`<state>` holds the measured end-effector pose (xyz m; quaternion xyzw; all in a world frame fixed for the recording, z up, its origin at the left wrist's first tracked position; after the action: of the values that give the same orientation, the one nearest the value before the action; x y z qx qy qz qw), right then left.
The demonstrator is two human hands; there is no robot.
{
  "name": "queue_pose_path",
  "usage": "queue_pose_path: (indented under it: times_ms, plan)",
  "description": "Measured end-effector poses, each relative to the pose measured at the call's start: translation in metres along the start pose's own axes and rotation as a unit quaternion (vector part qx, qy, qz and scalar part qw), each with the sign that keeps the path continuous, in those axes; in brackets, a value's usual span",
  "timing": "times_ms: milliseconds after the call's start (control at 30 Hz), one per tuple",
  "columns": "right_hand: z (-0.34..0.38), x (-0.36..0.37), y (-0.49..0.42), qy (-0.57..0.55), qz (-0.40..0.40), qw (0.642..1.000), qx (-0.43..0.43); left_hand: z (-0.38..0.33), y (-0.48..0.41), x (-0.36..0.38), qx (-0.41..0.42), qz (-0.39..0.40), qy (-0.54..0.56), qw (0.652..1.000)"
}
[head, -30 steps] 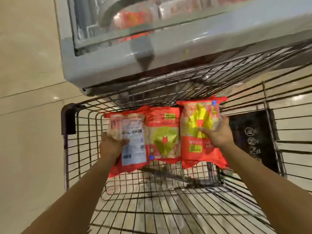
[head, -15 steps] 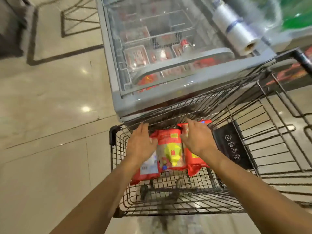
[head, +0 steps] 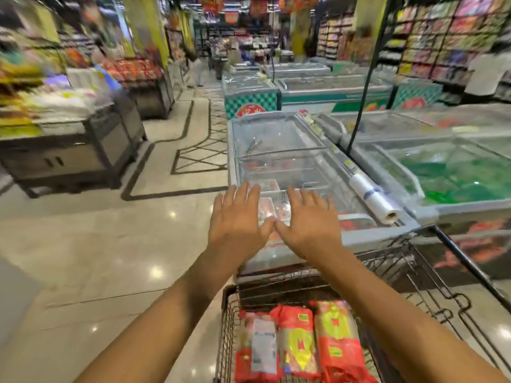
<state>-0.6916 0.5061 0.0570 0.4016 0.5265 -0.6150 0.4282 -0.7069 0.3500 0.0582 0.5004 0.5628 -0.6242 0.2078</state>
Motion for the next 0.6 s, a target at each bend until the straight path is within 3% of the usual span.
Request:
queue_pose_path:
  times_ms: [200,600]
  plan:
    - [0.039,-0.04,-0.011,0.003,-0.049,0.995,-0.081,0.028,-0.001,-0.059,-0.059,-0.009,-0.086,0.994]
    - [0.116,-0.063,-0.019,-0.129,0.001,0.958,-0.255,0.055,0.049,-0.141,-0.242,-0.018,-0.211,0.947]
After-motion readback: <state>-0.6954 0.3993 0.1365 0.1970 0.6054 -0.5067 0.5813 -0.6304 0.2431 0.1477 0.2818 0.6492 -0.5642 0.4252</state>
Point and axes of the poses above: each hand's wrist, its own y-axis away from the middle knuckle, its own x-axis out of the palm, z = x × y, the point moved 1 cm from there along -y, towards the middle knuckle, and after that the axes turned 4 degrees about -z, right-handed, at the moved point
